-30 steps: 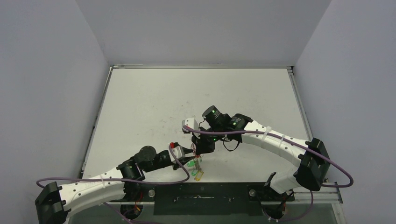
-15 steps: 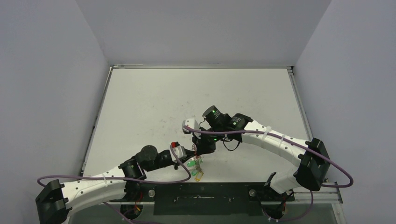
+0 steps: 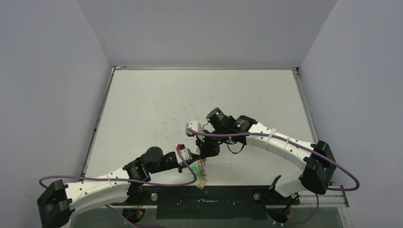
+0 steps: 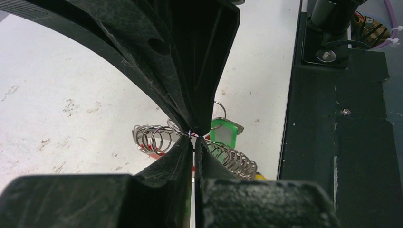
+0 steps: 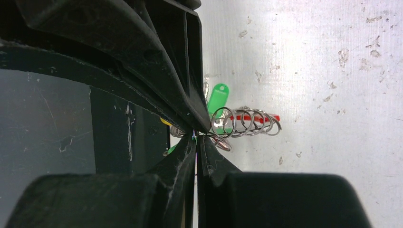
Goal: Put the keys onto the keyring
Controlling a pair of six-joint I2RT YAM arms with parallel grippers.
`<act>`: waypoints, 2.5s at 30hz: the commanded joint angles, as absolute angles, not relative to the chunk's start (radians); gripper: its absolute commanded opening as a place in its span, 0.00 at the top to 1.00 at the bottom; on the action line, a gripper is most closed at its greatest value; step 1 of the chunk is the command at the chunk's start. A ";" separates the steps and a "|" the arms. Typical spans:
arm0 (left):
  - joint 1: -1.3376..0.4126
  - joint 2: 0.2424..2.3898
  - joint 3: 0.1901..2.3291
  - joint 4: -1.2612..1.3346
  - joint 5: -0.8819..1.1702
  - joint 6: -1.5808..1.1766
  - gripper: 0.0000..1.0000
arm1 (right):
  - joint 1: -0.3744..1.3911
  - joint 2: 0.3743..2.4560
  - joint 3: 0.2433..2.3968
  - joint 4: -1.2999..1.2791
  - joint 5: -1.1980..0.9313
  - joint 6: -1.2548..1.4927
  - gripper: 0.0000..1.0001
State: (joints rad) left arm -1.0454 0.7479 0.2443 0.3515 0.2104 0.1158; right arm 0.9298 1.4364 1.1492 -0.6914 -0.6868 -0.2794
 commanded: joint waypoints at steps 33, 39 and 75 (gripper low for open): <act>-1.048 0.608 0.049 0.808 0.230 0.067 1.00 | 0.822 1.177 0.903 -0.268 -1.021 -0.307 0.69; -1.048 0.611 0.050 0.807 0.230 0.065 1.00 | 0.853 1.200 0.895 -0.252 -0.983 -0.303 0.73; -1.048 0.610 0.066 0.795 0.246 0.048 1.00 | 0.877 1.269 0.882 -0.215 -0.941 -0.293 1.00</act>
